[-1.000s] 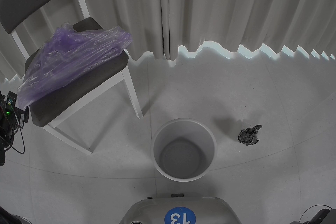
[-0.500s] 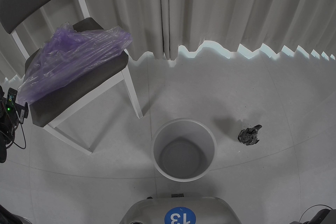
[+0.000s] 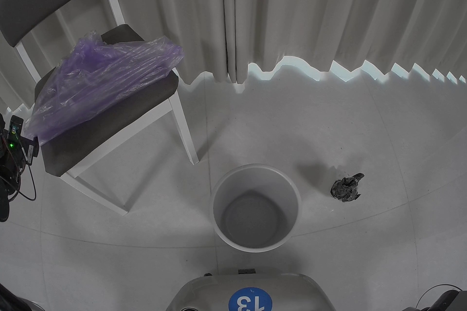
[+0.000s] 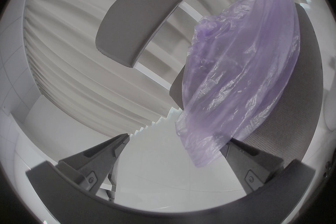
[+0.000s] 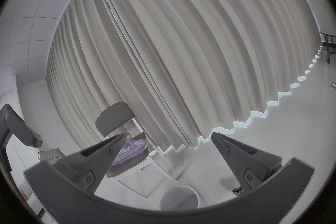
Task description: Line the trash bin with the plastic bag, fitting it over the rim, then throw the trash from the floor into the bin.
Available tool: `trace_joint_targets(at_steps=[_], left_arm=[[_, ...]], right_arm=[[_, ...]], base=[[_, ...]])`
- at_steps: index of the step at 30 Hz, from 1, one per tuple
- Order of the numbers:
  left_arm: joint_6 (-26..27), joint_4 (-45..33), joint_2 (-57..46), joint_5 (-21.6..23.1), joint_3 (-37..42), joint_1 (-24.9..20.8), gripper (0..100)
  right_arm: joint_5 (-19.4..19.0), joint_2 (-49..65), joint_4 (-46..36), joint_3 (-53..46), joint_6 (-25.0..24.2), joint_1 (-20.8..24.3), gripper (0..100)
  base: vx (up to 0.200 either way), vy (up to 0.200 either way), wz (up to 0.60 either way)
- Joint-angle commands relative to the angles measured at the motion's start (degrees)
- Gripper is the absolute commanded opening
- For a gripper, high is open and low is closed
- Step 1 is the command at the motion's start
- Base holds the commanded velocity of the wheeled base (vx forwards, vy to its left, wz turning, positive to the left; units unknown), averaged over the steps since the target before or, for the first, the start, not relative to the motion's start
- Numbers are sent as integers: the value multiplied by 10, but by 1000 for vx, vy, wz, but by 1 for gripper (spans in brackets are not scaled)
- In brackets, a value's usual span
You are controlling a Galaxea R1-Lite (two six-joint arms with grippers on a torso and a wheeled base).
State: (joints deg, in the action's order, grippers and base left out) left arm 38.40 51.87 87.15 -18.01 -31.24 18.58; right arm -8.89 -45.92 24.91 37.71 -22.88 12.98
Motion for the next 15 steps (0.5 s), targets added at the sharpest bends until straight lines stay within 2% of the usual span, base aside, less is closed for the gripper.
trace_joint_targets(at_steps=[1, 11, 15], left_arm=[[-2, 2, 6, -1, -2, 1, 100], [-4, 6, 25, -1, -9, 0, 100], [-10, 35, 44, -5, -14, 0, 100]], right_arm=[[-2, 8, 0, 0, 0, 0, 100], [-3, 14, -1, 2, 0, 0, 100], [-3, 14, -1, 2, 0, 0, 100]], base=[[0, 0, 0], [0, 0, 0], [0, 0, 0]])
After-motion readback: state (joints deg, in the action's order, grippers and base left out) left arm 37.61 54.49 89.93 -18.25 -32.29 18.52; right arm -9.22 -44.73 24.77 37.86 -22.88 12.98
